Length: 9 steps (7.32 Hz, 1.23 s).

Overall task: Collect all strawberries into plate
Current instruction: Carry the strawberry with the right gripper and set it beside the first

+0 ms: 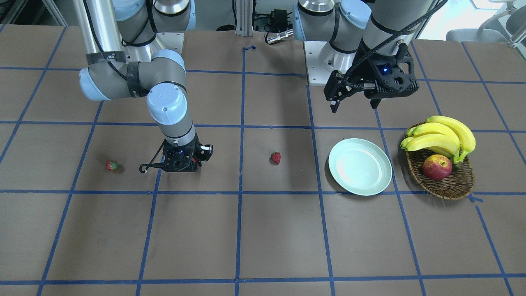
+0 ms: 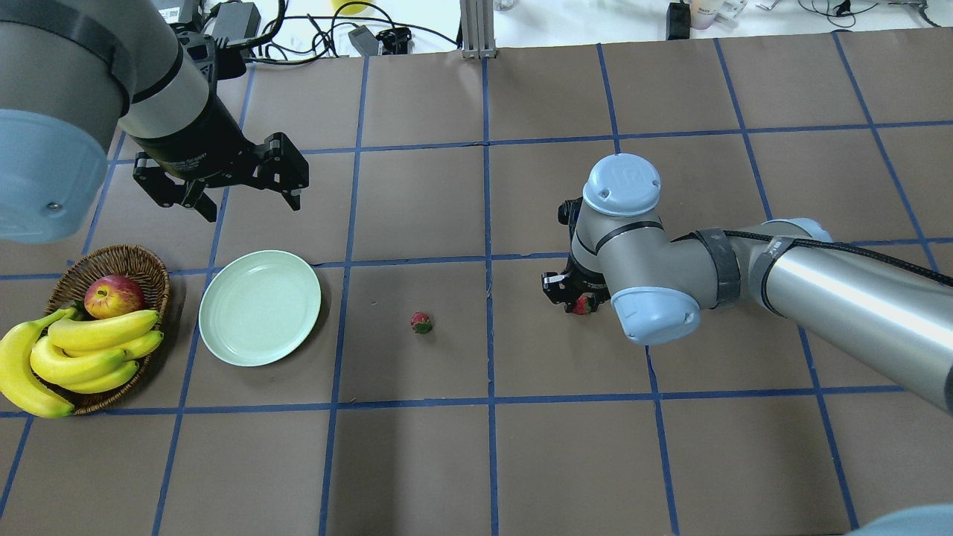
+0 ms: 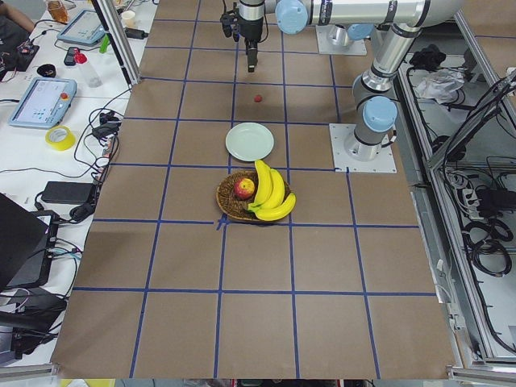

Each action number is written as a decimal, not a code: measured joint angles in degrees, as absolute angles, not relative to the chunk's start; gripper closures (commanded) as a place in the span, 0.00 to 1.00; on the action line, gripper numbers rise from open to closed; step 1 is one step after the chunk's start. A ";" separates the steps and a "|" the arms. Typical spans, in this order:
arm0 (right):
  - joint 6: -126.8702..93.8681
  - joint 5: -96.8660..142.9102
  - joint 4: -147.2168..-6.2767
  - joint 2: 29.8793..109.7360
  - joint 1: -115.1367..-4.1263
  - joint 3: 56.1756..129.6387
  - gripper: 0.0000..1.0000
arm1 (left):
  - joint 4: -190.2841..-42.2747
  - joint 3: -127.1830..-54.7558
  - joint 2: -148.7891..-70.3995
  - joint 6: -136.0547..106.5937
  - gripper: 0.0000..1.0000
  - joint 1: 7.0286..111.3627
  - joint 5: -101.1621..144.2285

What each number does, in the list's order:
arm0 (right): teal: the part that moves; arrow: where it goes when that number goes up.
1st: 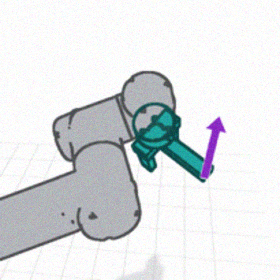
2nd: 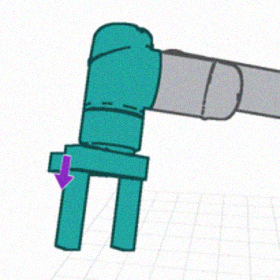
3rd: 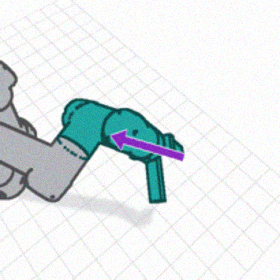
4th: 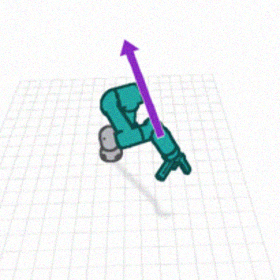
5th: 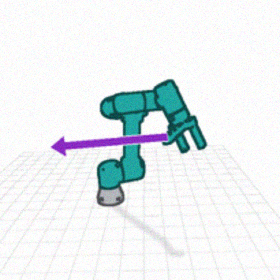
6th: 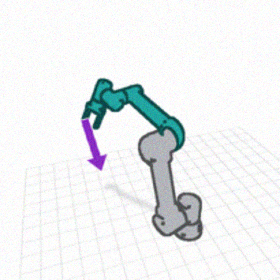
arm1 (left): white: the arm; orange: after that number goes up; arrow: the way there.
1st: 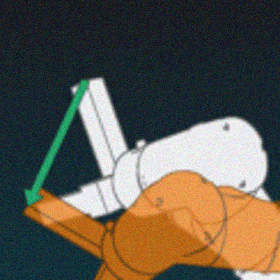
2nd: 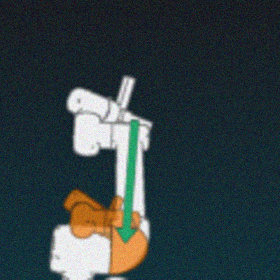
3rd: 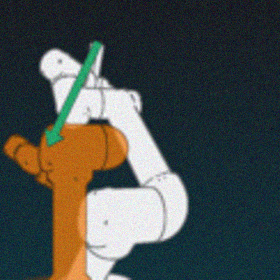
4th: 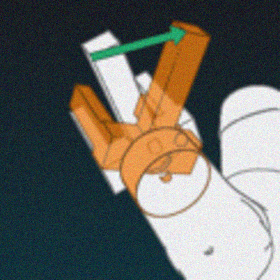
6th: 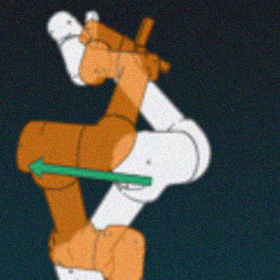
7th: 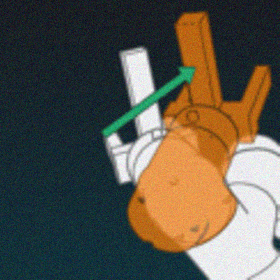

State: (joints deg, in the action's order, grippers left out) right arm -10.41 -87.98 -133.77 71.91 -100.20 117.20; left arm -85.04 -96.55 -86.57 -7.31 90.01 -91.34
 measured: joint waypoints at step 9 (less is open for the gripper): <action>-38.88 -86.52 -137.93 64.18 -120.81 106.52 0.23 | -85.39 -96.84 -86.56 -7.30 0.00 90.00 -91.41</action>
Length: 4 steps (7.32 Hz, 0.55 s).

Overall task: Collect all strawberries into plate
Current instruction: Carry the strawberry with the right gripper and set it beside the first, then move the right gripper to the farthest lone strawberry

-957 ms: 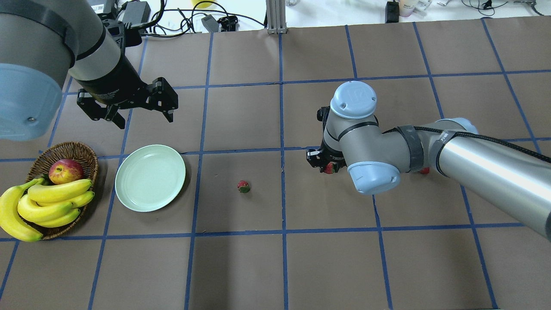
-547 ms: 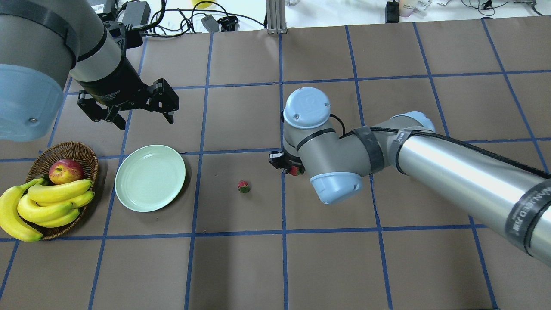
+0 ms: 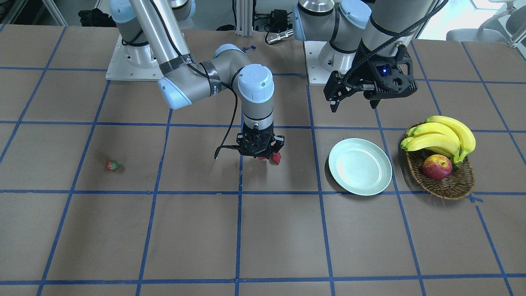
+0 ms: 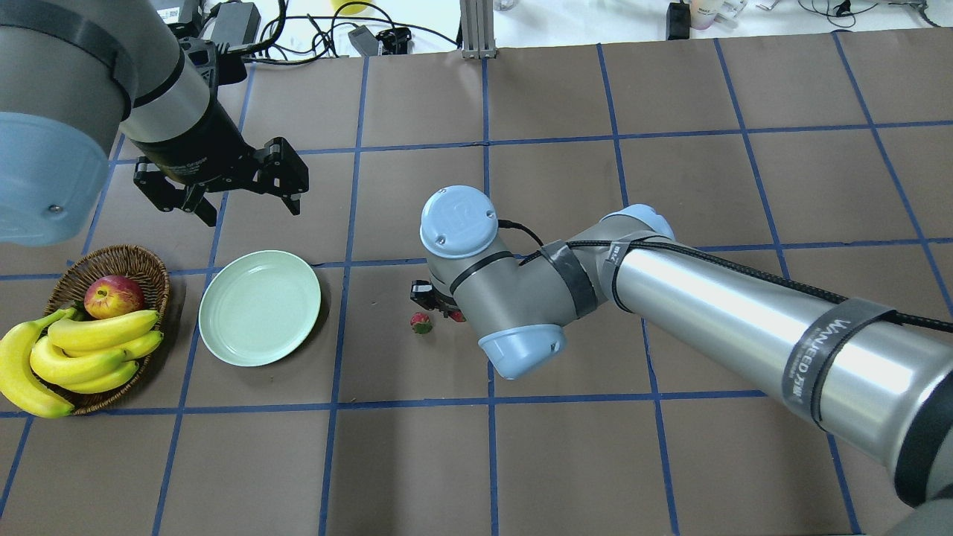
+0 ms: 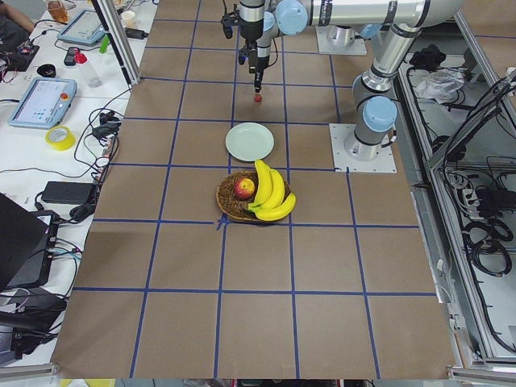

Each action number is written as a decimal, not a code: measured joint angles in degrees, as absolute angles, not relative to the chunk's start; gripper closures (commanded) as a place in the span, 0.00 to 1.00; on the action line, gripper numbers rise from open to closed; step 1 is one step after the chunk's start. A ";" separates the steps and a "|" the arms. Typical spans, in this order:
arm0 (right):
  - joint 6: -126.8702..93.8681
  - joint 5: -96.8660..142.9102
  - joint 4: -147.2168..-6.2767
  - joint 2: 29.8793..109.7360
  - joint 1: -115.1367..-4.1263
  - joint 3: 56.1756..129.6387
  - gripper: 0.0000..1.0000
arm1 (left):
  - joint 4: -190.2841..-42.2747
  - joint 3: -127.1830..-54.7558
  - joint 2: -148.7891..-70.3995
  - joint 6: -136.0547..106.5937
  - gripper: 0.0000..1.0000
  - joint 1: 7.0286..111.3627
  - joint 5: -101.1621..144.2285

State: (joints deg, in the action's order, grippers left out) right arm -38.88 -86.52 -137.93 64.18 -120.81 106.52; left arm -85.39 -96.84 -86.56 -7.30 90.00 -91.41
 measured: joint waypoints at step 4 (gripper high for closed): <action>-37.42 -85.71 -136.82 65.35 -120.16 106.33 0.00 | -85.05 -96.52 -86.55 -7.29 0.00 90.00 -91.39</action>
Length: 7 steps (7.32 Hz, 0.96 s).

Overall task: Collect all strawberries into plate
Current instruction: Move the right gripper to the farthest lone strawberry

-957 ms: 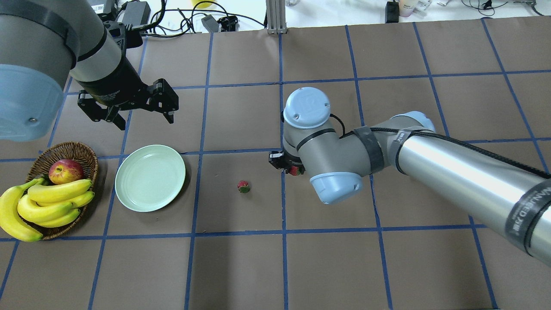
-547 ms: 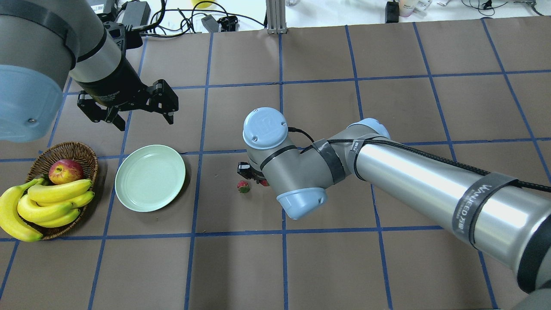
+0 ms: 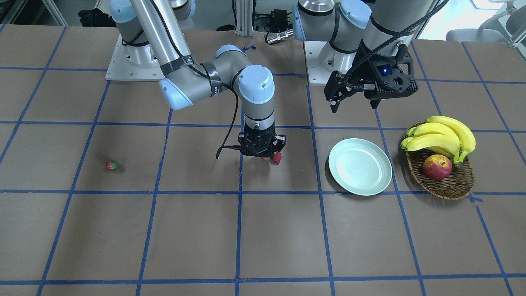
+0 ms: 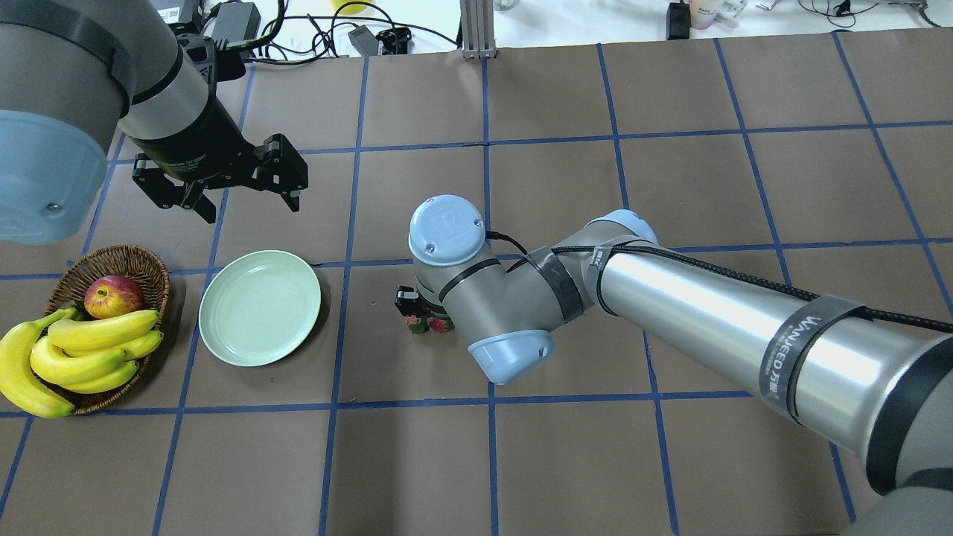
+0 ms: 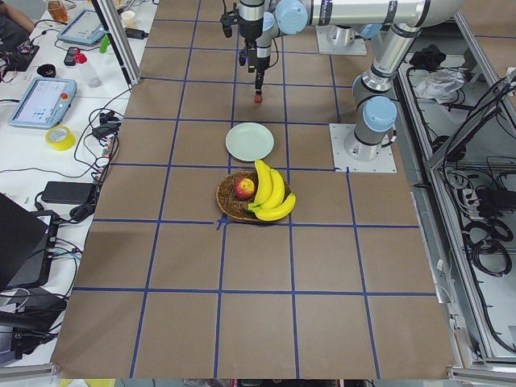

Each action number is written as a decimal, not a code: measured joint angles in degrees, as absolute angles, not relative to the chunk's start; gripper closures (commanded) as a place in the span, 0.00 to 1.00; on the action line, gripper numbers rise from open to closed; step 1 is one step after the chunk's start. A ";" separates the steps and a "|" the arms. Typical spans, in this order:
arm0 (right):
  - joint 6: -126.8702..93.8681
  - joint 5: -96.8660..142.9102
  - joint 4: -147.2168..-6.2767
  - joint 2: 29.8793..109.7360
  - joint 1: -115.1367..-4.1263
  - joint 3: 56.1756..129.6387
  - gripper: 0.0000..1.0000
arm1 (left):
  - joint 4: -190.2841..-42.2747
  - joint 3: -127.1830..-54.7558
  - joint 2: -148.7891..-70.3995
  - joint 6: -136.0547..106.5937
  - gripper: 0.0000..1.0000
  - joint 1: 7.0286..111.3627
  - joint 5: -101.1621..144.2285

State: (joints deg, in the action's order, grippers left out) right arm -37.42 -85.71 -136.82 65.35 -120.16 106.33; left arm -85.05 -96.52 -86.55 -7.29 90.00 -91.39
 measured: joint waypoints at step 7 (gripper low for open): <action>4.54 -90.61 -116.93 79.31 -83.15 108.22 0.05 | -84.98 -96.36 -86.65 -7.21 0.00 90.07 -91.39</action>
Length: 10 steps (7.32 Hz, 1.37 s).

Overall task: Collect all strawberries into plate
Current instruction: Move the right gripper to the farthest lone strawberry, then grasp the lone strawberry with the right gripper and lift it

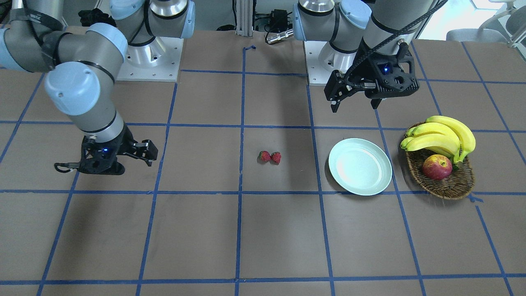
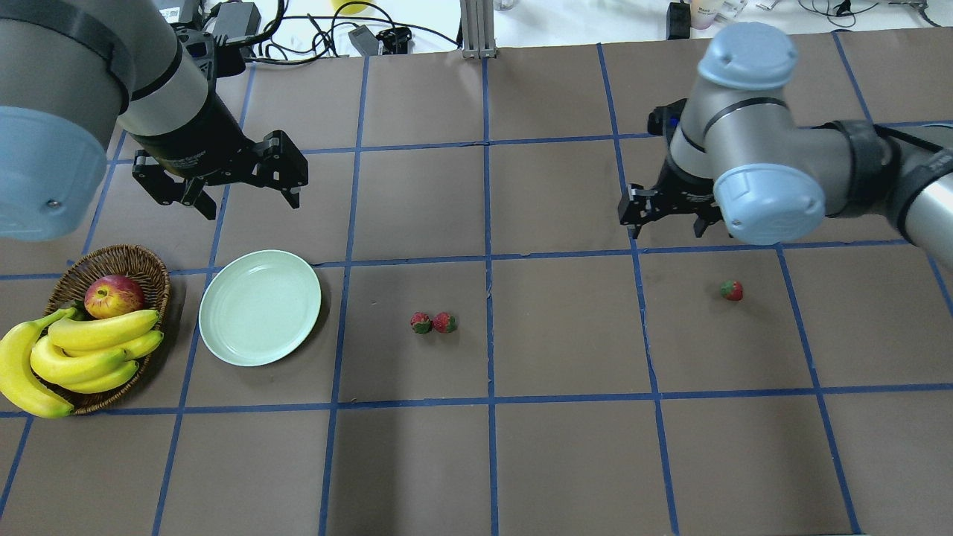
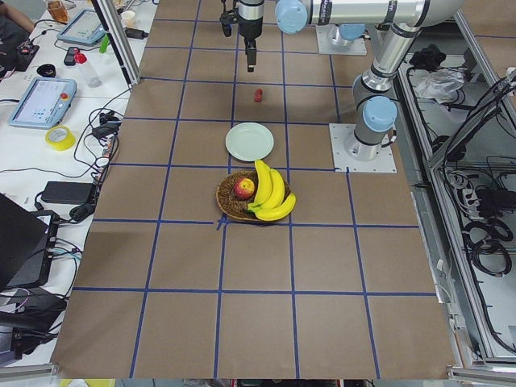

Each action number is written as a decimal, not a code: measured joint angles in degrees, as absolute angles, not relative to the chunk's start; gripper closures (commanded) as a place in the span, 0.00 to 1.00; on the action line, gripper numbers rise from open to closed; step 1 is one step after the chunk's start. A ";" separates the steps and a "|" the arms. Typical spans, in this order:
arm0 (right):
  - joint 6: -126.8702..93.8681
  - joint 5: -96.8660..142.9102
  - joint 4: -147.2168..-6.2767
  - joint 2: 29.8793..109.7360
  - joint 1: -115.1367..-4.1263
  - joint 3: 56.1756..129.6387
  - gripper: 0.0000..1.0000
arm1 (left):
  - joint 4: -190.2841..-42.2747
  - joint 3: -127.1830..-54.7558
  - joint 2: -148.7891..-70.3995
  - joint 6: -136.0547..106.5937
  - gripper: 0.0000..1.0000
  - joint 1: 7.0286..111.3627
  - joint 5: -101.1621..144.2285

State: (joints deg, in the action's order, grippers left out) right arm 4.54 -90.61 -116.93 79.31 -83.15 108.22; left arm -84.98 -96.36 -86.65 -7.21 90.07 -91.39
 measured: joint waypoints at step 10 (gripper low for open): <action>6.52 -95.24 -135.66 74.45 -74.80 122.23 0.44 | -85.08 -96.50 -86.66 -7.23 0.00 90.09 -91.32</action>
State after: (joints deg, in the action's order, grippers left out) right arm 6.52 -95.24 -135.66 74.45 -74.80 122.23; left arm -85.08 -96.50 -86.66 -7.23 90.09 -91.32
